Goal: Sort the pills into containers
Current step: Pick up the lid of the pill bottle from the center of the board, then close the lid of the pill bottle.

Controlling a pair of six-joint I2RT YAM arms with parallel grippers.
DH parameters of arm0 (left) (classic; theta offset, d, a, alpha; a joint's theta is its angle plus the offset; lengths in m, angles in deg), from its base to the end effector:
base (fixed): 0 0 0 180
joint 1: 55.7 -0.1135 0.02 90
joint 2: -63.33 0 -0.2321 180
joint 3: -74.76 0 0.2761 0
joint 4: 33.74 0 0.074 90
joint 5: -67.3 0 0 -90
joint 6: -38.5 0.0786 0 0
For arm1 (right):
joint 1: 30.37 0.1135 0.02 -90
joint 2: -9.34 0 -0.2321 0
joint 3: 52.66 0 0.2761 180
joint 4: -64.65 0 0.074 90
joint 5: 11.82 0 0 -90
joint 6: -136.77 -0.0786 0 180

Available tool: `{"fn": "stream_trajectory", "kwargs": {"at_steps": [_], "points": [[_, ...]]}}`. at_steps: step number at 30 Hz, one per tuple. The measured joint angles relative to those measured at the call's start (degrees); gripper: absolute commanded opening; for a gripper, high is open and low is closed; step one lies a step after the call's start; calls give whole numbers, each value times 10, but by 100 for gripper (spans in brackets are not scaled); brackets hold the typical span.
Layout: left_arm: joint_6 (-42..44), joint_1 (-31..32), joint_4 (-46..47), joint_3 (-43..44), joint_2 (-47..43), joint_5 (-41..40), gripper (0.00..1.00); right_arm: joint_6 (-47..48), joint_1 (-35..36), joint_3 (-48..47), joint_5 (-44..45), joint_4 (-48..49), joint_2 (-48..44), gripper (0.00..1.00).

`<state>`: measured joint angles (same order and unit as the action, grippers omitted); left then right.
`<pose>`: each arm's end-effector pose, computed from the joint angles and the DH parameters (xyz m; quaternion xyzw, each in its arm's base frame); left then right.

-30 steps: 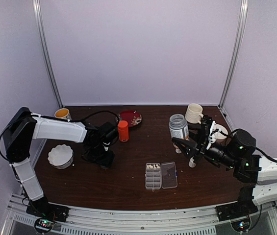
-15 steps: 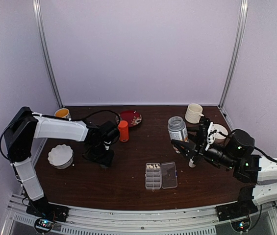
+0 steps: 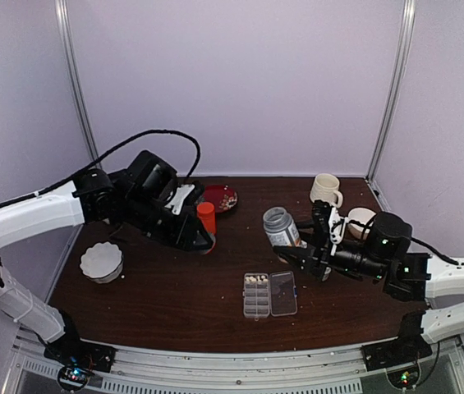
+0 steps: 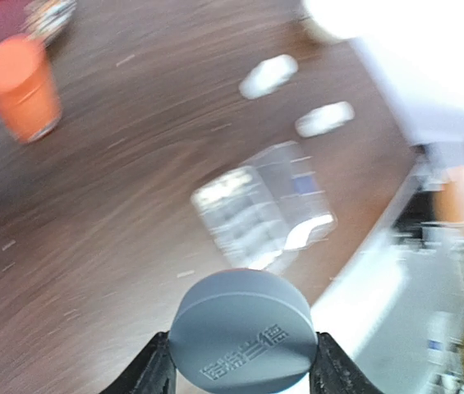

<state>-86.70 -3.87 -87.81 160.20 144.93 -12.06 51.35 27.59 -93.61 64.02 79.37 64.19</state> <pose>0.2100 -0.2907 0.2453 0.1666 0.9219 -0.2964 0.1856 0.1453 0.2684 0.2391 -0.4366 0.5499 0.3947 0.5926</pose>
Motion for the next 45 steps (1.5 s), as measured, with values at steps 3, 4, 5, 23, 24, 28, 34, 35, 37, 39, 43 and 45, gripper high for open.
{"fn": "stream_trajectory", "kwargs": {"at_steps": [3, 4, 5, 23, 24, 28, 34, 35, 37, 39, 43, 45], "points": [[-13, 0, 59, -19, -39, 71, 40, 4, 6, -27, -23, -29, 17, 0], [-21, 0, 85, -31, -51, 94, 40, 8, 9, -41, -31, -41, 23, 0], [-28, 0, 103, -40, -59, 113, 40, 10, 12, -46, -34, -45, 29, 0], [-98, 20, 265, -90, -99, 237, 40, 27, 55, -108, -38, -94, 77, 0], [-99, 19, 266, -91, -99, 237, 40, 28, 56, -108, -38, -94, 78, 0], [-103, 19, 277, -97, -100, 237, 40, 28, 57, -111, -34, -94, 79, 0], [-106, 20, 296, -98, -107, 237, 40, 25, 57, -86, -20, -64, 69, 0], [-106, 20, 299, -98, -110, 237, 40, 25, 57, -80, -18, -64, 66, 0], [-106, 20, 304, -98, -116, 237, 40, 25, 57, -73, -14, -65, 64, 0], [-106, 20, 310, -98, -118, 237, 40, 25, 57, -72, -12, -69, 64, 0], [-106, 20, 313, -98, -117, 243, 40, 26, 57, -75, -10, -82, 66, 0], [-106, 20, 311, -98, -115, 245, 40, 26, 58, -85, -10, -90, 73, 0]]}}
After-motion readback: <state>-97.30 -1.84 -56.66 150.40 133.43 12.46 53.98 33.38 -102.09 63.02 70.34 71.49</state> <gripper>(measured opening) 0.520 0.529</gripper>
